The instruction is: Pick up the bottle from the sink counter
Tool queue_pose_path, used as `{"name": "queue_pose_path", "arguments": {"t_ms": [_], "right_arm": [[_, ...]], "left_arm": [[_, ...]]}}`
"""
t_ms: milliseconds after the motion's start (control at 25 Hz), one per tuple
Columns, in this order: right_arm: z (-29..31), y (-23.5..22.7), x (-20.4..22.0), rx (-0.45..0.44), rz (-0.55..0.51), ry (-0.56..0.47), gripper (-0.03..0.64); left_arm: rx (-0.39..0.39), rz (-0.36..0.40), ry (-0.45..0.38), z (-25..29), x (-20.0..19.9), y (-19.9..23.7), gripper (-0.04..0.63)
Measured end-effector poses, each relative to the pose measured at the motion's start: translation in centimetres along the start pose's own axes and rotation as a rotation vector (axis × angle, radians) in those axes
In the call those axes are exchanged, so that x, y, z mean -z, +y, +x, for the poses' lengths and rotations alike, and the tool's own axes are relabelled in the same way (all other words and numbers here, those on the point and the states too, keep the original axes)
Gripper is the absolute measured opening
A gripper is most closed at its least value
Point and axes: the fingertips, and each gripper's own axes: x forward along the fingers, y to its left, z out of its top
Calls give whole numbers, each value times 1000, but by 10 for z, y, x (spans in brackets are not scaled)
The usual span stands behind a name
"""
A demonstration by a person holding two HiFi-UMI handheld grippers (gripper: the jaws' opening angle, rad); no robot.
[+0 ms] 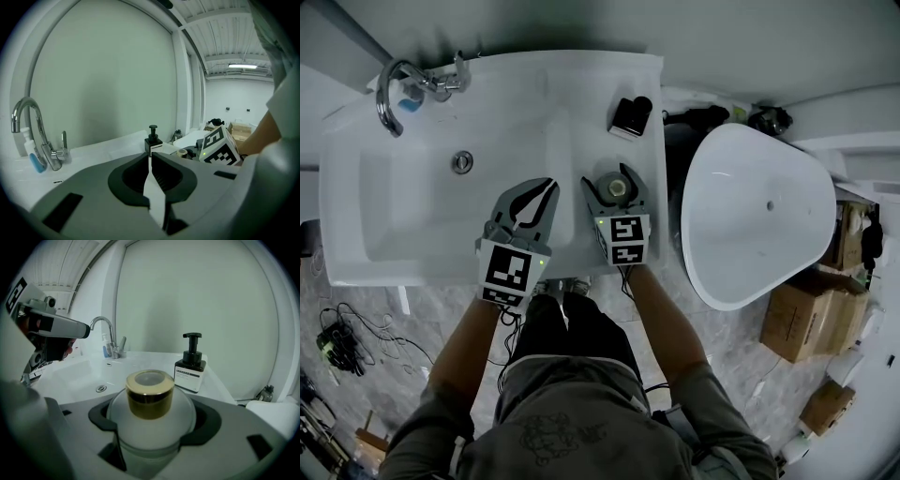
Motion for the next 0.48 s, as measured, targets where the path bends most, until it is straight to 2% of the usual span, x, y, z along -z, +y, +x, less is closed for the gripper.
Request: {"name": "queue_pose_path", "arguments": {"t_ms": [200,480], "right_arm": [[-10,1,-17,-8,22,-28,351],[-44,1,-79,-8,35,-92,351]], "left_arm": [[-16,-1,-22,-12,-13,8,32],[-42,37,-40,-29,-43,13,32]]}}
